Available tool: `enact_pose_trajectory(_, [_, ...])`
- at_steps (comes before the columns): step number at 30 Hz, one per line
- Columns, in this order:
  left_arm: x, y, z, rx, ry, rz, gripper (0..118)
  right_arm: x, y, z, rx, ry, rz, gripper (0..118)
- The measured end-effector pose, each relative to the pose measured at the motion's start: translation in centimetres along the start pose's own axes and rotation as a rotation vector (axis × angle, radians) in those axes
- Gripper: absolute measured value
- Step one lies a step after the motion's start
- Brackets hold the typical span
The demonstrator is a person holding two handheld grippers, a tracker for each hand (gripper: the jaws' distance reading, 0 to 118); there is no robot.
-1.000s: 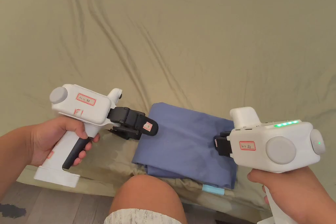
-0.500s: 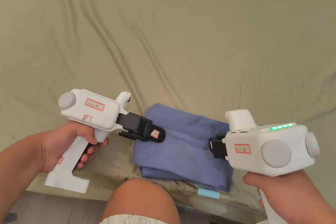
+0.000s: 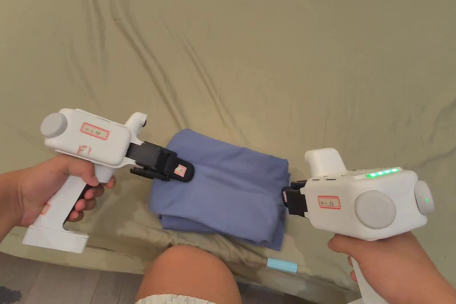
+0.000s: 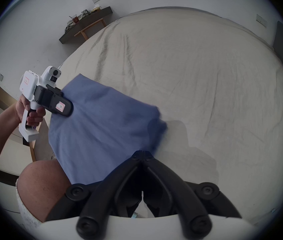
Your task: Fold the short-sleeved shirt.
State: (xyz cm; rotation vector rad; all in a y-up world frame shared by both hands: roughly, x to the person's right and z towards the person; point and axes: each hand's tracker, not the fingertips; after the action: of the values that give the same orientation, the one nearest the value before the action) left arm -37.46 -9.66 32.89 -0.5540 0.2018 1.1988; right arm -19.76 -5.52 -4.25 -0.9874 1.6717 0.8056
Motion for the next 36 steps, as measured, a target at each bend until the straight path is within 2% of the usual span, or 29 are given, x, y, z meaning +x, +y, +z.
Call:
enact_pose_trajectory(10, [-4.6,0.7,10.1,0.015,0.158,0.075,11,0.7,0.0,0.1,0.005,-0.017,-0.001,0])
enact_pose_trajectory(21, [-7.9,1.6,23.4,0.005,0.460,0.160,11,0.7,0.5,0.4,0.013,-0.034,0.007,0])
enact_pose_trajectory(25, [-8.9,2.0,24.5,-0.019,0.582,0.183,11,0.7,0.8,0.4,0.017,-0.044,0.011,0])
enact_pose_trajectory(29, [-11.0,2.8,22.2,-0.080,0.653,0.118,12,0.7,0.9,0.1,0.014,-0.053,0.006,0])
enact_pose_trajectory(32, [-10.5,2.7,21.7,-0.071,0.648,0.132,21,0.5,1.0,0.1,0.009,-0.052,0.012,0])
enact_pose_trajectory(34, [-10.4,2.5,22.3,-0.058,0.654,0.141,39,0.4,1.1,0.2,0.014,-0.055,0.016,0])
enact_pose_trajectory(36, [-10.2,2.0,22.8,-0.032,0.670,0.154,53,0.4,1.1,0.2,0.015,-0.053,0.015,0])
